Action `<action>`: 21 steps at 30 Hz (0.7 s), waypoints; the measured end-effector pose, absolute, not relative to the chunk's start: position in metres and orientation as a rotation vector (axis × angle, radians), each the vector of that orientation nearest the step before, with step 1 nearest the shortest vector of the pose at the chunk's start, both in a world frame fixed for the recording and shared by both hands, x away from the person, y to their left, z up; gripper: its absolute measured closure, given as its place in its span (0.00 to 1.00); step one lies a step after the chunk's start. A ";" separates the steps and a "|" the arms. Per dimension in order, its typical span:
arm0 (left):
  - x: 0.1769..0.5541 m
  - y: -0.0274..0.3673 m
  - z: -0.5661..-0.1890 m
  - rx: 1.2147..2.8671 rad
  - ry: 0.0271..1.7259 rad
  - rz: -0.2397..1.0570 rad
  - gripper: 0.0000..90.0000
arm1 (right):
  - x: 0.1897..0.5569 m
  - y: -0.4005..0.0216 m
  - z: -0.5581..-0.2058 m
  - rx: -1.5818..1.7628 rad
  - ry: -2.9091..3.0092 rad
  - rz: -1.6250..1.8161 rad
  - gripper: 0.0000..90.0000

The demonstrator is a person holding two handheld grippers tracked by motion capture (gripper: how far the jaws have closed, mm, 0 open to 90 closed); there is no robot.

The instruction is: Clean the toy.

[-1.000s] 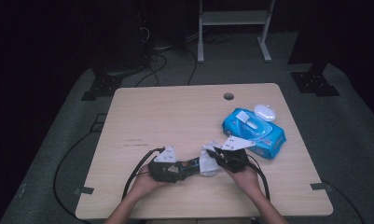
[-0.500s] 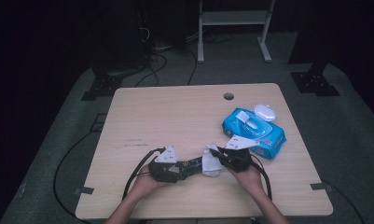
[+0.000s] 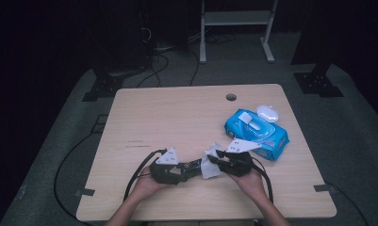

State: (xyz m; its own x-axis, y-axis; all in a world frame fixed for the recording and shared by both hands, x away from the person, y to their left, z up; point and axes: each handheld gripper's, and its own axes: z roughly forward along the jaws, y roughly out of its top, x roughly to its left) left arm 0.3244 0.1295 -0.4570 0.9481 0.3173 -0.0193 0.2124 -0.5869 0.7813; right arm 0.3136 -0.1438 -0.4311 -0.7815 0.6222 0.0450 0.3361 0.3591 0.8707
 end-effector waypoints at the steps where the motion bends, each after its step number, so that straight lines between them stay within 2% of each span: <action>1: 0.324 0.129 -0.457 2.218 0.371 0.155 0.64 | 0.313 -0.143 -0.432 0.835 2.338 1.368 0.74; 2: 0.324 0.129 -0.457 2.219 0.371 0.156 0.64 | 0.313 -0.140 -0.434 0.822 2.341 1.343 0.74; 4: 0.325 0.130 -0.457 2.219 0.378 0.148 0.64 | 0.312 -0.137 -0.435 0.795 2.336 1.341 0.84; 6: 0.325 0.130 -0.457 2.218 0.379 0.145 0.64 | 0.311 -0.136 -0.435 0.769 2.347 1.343 0.89; 13: 0.326 0.130 -0.457 2.210 0.377 0.138 0.64 | 0.325 -0.160 -0.434 0.935 2.311 1.381 0.90; 21: 0.324 0.128 -0.456 2.215 0.370 0.153 0.64 | 0.321 -0.149 -0.420 0.880 2.166 1.262 0.91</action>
State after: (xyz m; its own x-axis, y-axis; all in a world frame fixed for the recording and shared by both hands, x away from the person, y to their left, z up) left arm 0.3243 0.1277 -0.4559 0.9485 0.3162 -0.0186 0.2103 -0.5848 0.7834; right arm 0.3210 -0.1494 -0.4196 -0.6781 0.7302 -0.0835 0.2872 0.3678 0.8844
